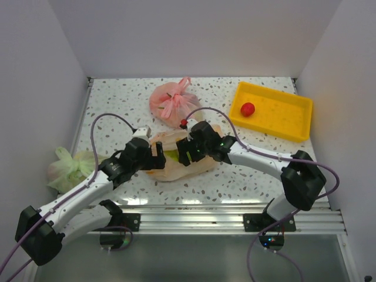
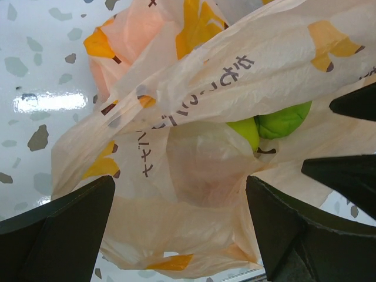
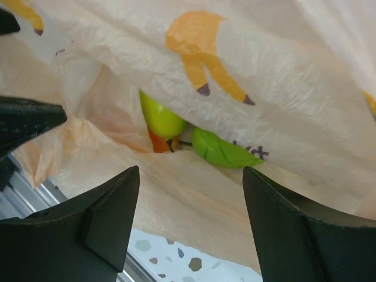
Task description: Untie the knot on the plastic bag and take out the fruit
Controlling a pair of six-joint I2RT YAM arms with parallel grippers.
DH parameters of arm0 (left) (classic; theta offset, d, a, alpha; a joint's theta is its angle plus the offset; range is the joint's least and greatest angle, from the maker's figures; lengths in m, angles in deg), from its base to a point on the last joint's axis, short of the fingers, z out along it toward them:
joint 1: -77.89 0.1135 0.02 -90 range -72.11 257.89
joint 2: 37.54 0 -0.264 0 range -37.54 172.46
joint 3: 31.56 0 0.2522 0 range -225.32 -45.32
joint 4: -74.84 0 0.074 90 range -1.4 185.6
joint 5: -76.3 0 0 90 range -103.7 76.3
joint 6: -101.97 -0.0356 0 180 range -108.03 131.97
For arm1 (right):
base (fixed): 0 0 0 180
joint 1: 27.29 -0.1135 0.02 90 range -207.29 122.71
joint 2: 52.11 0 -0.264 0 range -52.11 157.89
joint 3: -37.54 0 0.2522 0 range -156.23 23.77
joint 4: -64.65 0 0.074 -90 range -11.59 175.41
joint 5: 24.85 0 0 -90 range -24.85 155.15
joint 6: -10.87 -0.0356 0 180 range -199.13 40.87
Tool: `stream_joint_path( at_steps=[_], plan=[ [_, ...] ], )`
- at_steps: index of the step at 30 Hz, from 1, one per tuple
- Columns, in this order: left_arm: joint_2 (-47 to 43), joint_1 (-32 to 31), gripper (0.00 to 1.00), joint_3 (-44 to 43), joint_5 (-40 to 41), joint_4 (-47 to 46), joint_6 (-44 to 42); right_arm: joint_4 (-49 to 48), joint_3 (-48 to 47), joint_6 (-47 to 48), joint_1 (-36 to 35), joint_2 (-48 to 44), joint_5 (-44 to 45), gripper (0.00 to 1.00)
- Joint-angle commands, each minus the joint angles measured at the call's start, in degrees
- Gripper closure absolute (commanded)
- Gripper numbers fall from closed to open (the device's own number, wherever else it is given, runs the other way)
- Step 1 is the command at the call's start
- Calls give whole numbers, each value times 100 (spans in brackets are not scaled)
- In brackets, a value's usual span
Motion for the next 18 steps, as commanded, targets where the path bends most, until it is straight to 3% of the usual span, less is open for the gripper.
stream_joint_path(
  at_steps=[1,8,18],
  plan=[
    [-76,-21,0,177,-175,-225,86,-442,-237,-243,8,-11,761,26],
    [-58,-21,0,467,-298,-321,156,-556,-387,-287,17,542,938,26],
    [-6,-21,0,634,-306,-409,147,-942,-211,-436,8,1211,956,17]
  ],
)
